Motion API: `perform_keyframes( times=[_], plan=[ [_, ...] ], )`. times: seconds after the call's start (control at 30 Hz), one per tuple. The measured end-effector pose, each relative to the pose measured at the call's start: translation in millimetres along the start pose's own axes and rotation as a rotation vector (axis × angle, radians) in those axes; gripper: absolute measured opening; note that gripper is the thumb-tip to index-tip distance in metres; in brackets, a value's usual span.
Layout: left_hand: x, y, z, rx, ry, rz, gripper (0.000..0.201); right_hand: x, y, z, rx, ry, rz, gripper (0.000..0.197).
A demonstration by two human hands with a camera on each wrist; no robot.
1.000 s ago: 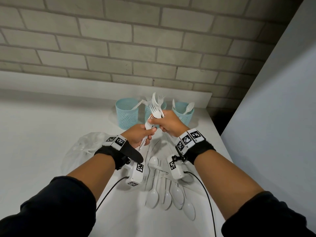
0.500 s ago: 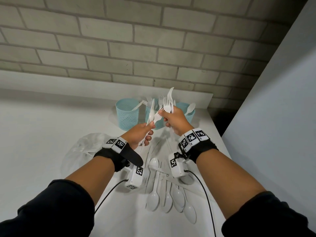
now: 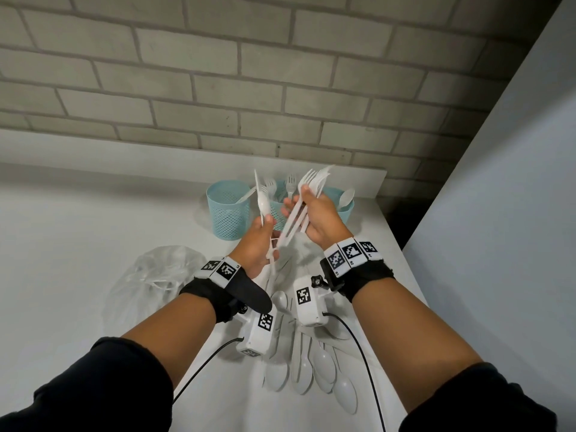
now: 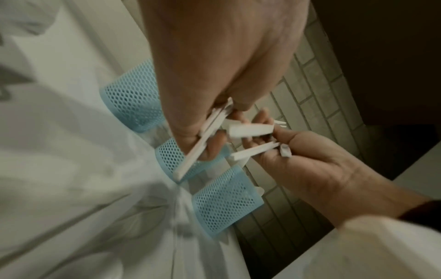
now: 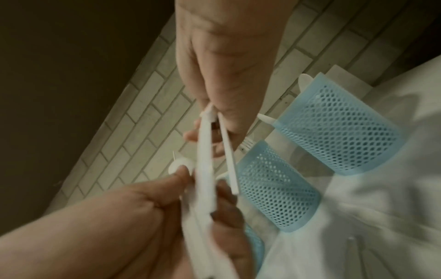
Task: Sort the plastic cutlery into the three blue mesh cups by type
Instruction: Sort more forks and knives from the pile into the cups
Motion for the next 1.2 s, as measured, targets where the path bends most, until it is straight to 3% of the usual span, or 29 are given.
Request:
perform_keyframes(
  times=[0.1, 0.2, 0.33, 0.43, 0.53, 0.7, 0.83, 1.0, 1.2],
  plan=[
    [0, 2, -4, -0.140, 0.043, 0.001, 0.025, 0, 10, -3, 0.019, -0.022, 0.171, 0.010],
    [1, 0, -11, -0.211, 0.088, -0.002, 0.032, -3, 12, -6, -0.144, -0.048, 0.258, 0.018],
    [4, -7, -15, -0.314, 0.072, -0.092, 0.032, -3, 6, -8, -0.317, -0.035, 0.223, 0.024],
    [6, -15, -17, -0.244, 0.086, -0.129, 0.032, -4, 6, -6, -0.529, 0.005, 0.165, 0.032],
    [8, -17, -16, -0.142, 0.064, -0.082, 0.028, -4, 14, 1, -0.654, -0.021, 0.148, 0.039],
    [10, -16, -12, -0.049, 0.056, -0.012, 0.015, 7, 52, 32, -0.388, -0.218, 0.343, 0.031],
    [12, -17, -6, -0.013, 0.027, -0.013, 0.022, 21, 75, 56, -0.224, -0.348, 0.410, 0.028],
    [16, -20, 1, -0.007, -0.011, -0.012, 0.018, 39, 74, 60, -0.176, -0.335, 0.379, 0.035],
    [19, -24, 11, -0.049, -0.053, -0.020, 0.019, 59, 62, 24, -0.073, -0.213, 0.363, 0.035]
  ],
)
Point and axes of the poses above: each hand's wrist, its own x-axis towards the middle knuckle, its own z-axis out of the back of the hand, y = z × x, the point moved 5 cm from there along x, towards the middle knuckle, and after that the axes turned 14 degrees about y, right-handed, at the moved point
